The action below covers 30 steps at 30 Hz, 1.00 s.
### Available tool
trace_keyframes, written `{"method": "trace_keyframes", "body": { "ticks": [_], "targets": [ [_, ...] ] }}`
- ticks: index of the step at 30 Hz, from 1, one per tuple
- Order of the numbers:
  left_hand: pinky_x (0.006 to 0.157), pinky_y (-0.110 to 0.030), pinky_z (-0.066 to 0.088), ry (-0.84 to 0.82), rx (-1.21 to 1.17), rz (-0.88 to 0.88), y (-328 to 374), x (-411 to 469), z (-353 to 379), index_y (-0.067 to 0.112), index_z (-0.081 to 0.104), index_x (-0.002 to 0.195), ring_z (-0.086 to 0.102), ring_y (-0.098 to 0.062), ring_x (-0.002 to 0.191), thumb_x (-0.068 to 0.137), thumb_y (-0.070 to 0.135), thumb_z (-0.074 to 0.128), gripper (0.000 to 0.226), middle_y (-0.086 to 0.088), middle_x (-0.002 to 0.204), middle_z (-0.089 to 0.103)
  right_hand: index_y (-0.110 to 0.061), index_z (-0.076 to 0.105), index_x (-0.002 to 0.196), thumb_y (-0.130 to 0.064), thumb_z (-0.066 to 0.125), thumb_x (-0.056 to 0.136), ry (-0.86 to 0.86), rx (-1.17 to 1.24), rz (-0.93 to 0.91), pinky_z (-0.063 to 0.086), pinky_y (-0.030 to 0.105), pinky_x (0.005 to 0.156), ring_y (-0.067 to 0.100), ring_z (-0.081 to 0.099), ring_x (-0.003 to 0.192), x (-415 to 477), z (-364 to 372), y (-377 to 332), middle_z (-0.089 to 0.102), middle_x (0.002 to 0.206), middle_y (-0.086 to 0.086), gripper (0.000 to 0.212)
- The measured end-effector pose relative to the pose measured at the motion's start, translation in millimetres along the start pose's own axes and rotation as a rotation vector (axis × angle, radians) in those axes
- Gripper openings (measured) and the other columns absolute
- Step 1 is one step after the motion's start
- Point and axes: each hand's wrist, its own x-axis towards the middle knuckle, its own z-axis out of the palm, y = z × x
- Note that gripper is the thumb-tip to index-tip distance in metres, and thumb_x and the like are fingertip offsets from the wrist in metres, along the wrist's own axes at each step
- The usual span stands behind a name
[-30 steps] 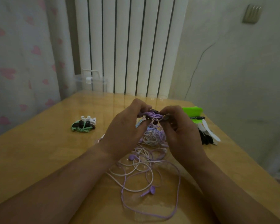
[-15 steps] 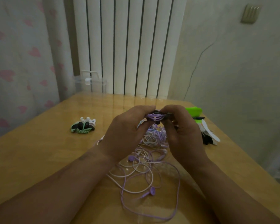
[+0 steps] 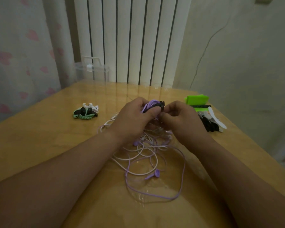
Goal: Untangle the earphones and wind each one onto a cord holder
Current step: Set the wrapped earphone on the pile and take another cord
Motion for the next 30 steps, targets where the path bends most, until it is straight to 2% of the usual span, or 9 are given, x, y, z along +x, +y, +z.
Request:
{"method": "trace_keyframes", "body": {
  "ticks": [3, 6, 10, 12, 16, 19, 22, 26, 30],
  "targets": [
    [0.080, -0.046, 0.065, 0.010, 0.001, 0.001, -0.8, 0.1, 2.5, 0.012, 0.070, 0.118, 0.078, -0.023, 0.086, 0.100, 0.028, 0.069, 0.024, -0.008, 0.101, 0.077, -0.017, 0.070, 0.091, -0.018, 0.074, 0.092, -0.008, -0.025, -0.004, 0.063, 0.051, 0.076, 0.021, 0.073, 0.074, -0.5, -0.1, 0.0, 0.074, 0.077, 0.004, 0.004],
    [0.075, -0.040, 0.066, 0.058, 0.012, 0.003, 1.6, -0.2, 3.4, 0.007, 0.067, 0.113, 0.078, -0.022, 0.081, 0.098, 0.023, 0.073, 0.023, -0.009, 0.095, 0.077, -0.021, 0.071, 0.094, -0.017, 0.072, 0.091, 0.020, -0.074, -0.024, 0.063, 0.049, 0.076, 0.018, 0.072, 0.075, -1.9, 2.0, -0.4, 0.074, 0.078, -0.001, 0.005],
    [0.073, -0.045, 0.066, 0.086, 0.004, -0.016, 0.6, -0.7, 3.3, 0.003, 0.061, 0.108, 0.077, -0.023, 0.074, 0.096, 0.021, 0.075, 0.025, -0.010, 0.089, 0.077, -0.021, 0.074, 0.106, -0.018, 0.070, 0.095, 0.077, -0.177, -0.089, 0.061, 0.034, 0.076, 0.005, 0.068, 0.080, -1.0, 3.9, 1.5, 0.072, 0.086, -0.009, 0.012],
    [0.072, -0.043, 0.066, 0.098, -0.005, -0.037, 0.5, -0.2, 3.7, 0.005, 0.061, 0.108, 0.077, -0.022, 0.072, 0.097, 0.021, 0.074, 0.024, -0.010, 0.090, 0.076, -0.018, 0.074, 0.108, -0.019, 0.069, 0.098, 0.101, -0.266, -0.182, 0.058, 0.028, 0.073, 0.004, 0.066, 0.080, -1.4, 1.9, 0.9, 0.072, 0.089, -0.008, 0.012],
    [0.073, -0.046, 0.066, 0.126, -0.033, -0.079, -0.5, 0.2, 4.7, 0.005, 0.060, 0.108, 0.077, -0.022, 0.071, 0.098, 0.023, 0.073, 0.024, -0.012, 0.089, 0.077, -0.016, 0.067, 0.099, -0.016, 0.067, 0.098, 0.072, -0.434, -0.420, 0.056, 0.041, 0.067, 0.015, 0.062, 0.074, -0.6, -1.3, -0.1, 0.069, 0.084, -0.001, 0.001],
    [0.073, -0.046, 0.066, 0.101, 0.013, -0.088, -1.2, 0.8, 1.3, 0.007, 0.060, 0.108, 0.077, -0.021, 0.072, 0.098, 0.025, 0.073, 0.024, -0.010, 0.088, 0.077, -0.016, 0.062, 0.101, -0.016, 0.065, 0.099, 0.005, -0.525, -0.493, 0.055, 0.047, 0.066, 0.021, 0.060, 0.075, 2.5, -3.2, -0.4, 0.067, 0.087, 0.001, 0.004],
    [0.069, -0.042, 0.066, 0.031, 0.133, -0.069, 0.1, 1.2, -3.3, 0.011, 0.061, 0.106, 0.076, -0.019, 0.070, 0.097, 0.026, 0.074, 0.022, -0.008, 0.086, 0.077, -0.017, 0.063, 0.102, -0.016, 0.068, 0.098, -0.014, -0.499, -0.506, 0.055, 0.040, 0.067, 0.015, 0.061, 0.077, 4.8, -9.4, 2.0, 0.068, 0.089, -0.003, 0.006],
    [0.066, -0.035, 0.065, -0.054, 0.220, -0.065, 5.4, 1.5, -7.7, 0.013, 0.063, 0.100, 0.077, -0.022, 0.072, 0.097, 0.024, 0.074, 0.016, -0.012, 0.086, 0.077, -0.019, 0.067, 0.096, -0.017, 0.076, 0.093, -0.032, -0.357, -0.392, 0.050, 0.019, 0.064, 0.004, 0.063, 0.073, 8.1, -16.5, 6.1, 0.068, 0.079, -0.011, 0.009],
    [0.070, -0.047, 0.066, -0.140, 0.180, -0.118, 6.8, 2.2, -11.1, 0.006, 0.066, 0.098, 0.077, -0.032, 0.074, 0.094, 0.021, 0.078, 0.019, -0.017, 0.082, 0.077, -0.019, 0.073, 0.089, -0.020, 0.080, 0.090, -0.064, -0.276, -0.331, 0.048, 0.015, 0.059, 0.004, 0.065, 0.068, 10.0, -19.4, 5.8, 0.070, 0.073, -0.009, 0.008]
  ]
}}
